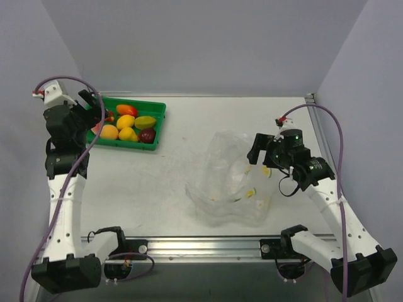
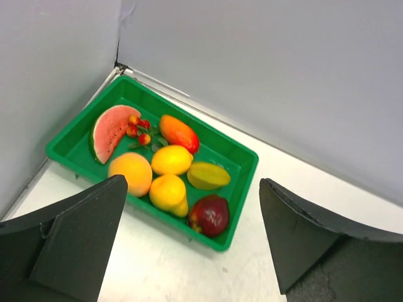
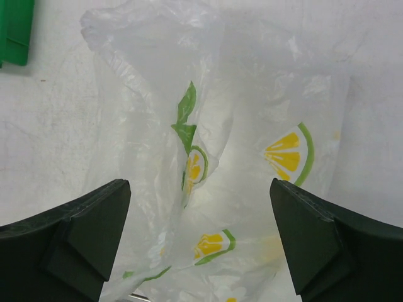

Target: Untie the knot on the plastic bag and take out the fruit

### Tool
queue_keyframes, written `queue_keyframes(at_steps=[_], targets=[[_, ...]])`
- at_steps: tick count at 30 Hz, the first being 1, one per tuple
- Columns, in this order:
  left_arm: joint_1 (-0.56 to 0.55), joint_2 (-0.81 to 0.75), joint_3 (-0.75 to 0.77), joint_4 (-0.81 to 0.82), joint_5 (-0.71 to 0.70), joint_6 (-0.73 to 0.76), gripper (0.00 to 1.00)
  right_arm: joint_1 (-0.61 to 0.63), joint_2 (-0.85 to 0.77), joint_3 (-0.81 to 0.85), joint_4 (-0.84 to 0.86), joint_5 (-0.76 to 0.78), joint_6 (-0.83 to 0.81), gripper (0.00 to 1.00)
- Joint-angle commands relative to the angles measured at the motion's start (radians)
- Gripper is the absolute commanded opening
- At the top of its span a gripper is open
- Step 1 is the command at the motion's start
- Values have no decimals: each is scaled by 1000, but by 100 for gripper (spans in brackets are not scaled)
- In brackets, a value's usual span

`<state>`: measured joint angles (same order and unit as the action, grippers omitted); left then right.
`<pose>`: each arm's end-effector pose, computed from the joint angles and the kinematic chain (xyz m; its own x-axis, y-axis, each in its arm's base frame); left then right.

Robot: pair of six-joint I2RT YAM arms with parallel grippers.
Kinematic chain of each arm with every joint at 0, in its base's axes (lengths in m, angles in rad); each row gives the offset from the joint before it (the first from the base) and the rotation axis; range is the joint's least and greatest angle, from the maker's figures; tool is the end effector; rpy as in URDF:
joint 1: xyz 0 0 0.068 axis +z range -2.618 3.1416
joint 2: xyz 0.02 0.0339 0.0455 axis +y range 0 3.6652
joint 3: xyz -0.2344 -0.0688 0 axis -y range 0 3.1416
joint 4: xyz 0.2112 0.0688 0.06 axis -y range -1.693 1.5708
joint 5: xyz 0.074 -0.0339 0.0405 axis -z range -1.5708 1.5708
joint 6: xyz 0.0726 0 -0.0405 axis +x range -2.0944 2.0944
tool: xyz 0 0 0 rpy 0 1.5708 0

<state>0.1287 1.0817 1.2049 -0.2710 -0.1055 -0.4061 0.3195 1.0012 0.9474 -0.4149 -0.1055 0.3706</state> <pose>0.2536 0.0405 0.3844 -0.0429 -0.4017 -0.9148 -0.2698 0.8863 -0.3765 0.2237 0.0821 0.2934 -0.5452 0.1990 -0.8144 -0.2190 0.9039 0.3675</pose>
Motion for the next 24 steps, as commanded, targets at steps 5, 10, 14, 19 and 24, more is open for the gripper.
queue_keyframes(at_steps=[5, 10, 14, 19, 24], targets=[[-120, -299, 8, -394, -28, 151, 97, -8, -221, 100, -163, 102, -2, 100], [-222, -527, 25, -519, -111, 176, 97, -10, -418, 71, -194, 197, -18, 100], [-291, -643, 12, -643, -246, 144, 97, -8, -660, 4, -197, 286, -28, 100], [-395, -843, -120, -643, -350, 51, 98, -8, -838, -117, -197, 293, -68, 100], [-422, -1061, -298, -574, -417, 12, 97, -10, -986, -208, -186, 294, -76, 100]])
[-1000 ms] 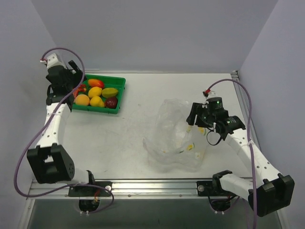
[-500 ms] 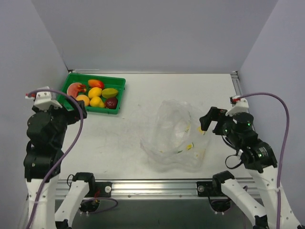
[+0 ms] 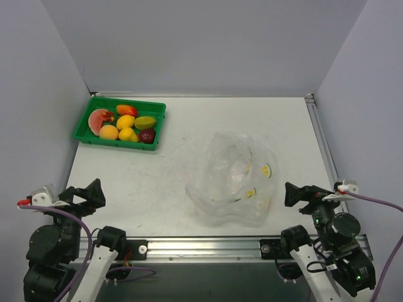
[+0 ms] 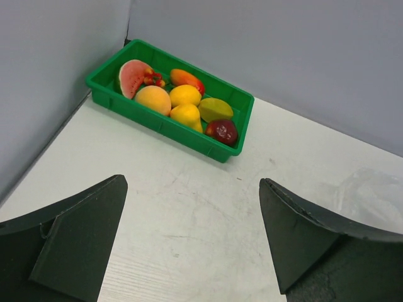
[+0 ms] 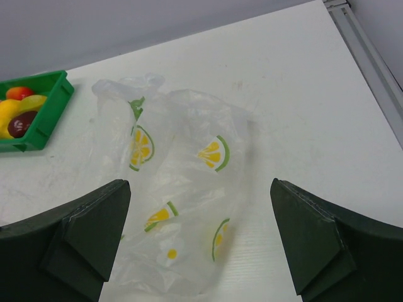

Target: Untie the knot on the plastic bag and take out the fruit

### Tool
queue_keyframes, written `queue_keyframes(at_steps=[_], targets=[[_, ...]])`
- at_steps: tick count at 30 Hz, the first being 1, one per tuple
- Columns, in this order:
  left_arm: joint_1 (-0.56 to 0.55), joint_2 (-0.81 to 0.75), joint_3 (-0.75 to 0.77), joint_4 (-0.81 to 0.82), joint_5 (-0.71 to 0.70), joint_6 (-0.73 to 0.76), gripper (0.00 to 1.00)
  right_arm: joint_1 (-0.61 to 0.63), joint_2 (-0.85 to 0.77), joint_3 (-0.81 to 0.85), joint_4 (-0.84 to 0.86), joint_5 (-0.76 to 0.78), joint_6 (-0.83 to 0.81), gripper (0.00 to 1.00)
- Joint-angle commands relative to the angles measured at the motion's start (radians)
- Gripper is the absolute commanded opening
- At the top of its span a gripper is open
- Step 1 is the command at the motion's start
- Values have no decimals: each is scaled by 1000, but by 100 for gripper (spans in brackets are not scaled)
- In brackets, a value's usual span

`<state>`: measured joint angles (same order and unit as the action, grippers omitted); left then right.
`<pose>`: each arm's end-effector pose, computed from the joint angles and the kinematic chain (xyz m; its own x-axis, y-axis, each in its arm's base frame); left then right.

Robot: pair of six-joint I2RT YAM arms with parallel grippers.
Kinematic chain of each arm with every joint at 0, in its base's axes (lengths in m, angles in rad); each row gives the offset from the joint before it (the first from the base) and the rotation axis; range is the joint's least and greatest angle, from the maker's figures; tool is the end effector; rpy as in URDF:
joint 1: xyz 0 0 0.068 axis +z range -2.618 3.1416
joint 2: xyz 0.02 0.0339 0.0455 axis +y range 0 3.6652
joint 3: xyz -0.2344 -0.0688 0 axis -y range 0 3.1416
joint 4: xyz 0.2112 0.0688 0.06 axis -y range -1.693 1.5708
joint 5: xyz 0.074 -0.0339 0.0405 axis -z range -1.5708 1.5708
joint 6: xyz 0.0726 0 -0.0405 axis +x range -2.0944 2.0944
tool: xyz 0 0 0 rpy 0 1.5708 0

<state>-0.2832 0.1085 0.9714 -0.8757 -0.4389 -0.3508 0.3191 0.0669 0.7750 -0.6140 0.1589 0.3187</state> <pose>0.0263 0.0245 0.3366 0.0417 -0.3361 -0.9409 -0.1498 0.9290 -0.3385 0.0535 0.0056 0.3258 0.0345 0.3372 -0.9408 -0.1801 0.9280 0.3261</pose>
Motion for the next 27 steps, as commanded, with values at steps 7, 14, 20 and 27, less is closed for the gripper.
queue_keyframes(at_steps=[7, 14, 20, 27], targets=[[-10, -227, -226, 104, -96, -65, 97, -6, -148, -100, 34, 77, -43, 100], [22, -227, -287, 146, -46, -31, 98, -9, -111, -105, 36, 41, -35, 100], [38, -228, -301, 142, -58, -36, 97, -8, -119, -108, 36, 42, -32, 100], [49, -227, -301, 133, -80, -50, 97, -8, -92, -106, 36, 21, -33, 100]])
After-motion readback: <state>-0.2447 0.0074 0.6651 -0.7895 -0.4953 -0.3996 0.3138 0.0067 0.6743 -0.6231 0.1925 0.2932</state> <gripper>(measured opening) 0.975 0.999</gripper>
